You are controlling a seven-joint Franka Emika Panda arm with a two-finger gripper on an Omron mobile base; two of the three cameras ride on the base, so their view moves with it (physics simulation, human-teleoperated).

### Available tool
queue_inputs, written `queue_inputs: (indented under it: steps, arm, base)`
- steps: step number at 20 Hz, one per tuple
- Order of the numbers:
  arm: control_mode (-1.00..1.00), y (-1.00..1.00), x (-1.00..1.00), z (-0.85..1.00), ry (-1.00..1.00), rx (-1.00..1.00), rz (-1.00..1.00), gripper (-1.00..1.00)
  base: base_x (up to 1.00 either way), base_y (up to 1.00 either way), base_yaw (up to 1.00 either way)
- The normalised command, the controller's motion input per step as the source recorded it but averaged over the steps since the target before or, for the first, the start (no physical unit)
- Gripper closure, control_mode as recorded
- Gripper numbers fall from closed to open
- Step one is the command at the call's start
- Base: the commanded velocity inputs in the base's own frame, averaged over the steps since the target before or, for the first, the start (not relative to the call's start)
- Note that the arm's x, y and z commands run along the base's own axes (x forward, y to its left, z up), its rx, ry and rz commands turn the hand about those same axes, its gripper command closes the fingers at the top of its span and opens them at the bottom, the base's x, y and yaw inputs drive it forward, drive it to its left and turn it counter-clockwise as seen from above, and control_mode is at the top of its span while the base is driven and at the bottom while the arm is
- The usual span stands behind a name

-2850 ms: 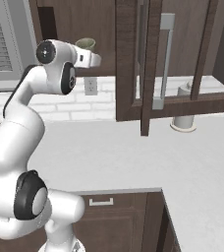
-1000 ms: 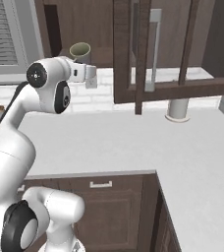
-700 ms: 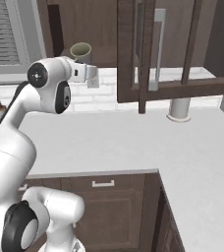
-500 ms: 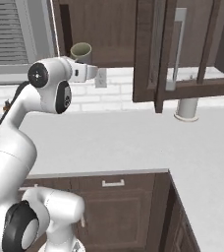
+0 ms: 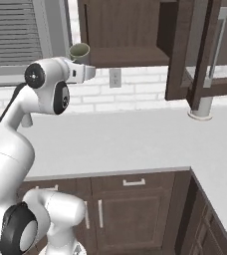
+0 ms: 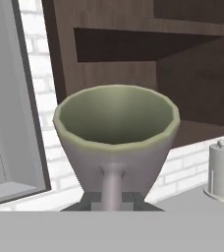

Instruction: Gather all objects into one cabinet and sort the glasses and bowls to opposite sides.

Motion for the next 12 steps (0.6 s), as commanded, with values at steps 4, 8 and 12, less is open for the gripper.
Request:
queue_inputs:
  steps: [4, 8, 12]
  arm:
    - [1.0, 0.0, 0.0, 0.0, 0.0, 0.0, 0.0, 1.0]
    - [1.0, 0.0, 0.0, 0.0, 0.0, 0.0, 0.0, 1.0]
    - [1.0, 0.0, 0.0, 0.0, 0.0, 0.0, 0.0, 1.0]
  base:
    - [-0.37, 0.0, -0.38]
    - [-0.31, 0.1, -0.33]
    - [-0.02, 0.1, -0.11]
